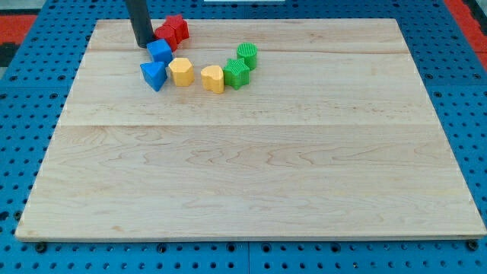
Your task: Move red star closer to green circle
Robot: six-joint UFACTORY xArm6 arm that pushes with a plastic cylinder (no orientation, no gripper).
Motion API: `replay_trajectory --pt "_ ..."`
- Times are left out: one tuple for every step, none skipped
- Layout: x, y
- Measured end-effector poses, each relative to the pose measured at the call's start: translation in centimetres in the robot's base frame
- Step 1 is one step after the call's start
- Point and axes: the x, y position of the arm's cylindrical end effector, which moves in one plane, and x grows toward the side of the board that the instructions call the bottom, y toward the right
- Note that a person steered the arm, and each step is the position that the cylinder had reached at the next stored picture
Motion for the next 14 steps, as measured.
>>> replay_trajectory --pt "-2.9 -2.8" --pt "-6.1 -1.9" --pt "-5.9 3.7" --pt "-2.4 10.2" --pt "-2.7 11.9" --pt "-4.1 11.5" --pt "-2.0 9.4" --pt "1.8 9.4" --pt "2.1 6.7" --pt "5.0 6.3" --pt "5.6 6.1" --pt "4.3 7.0" --pt "2.9 7.9" --pt "-0.1 6.5"
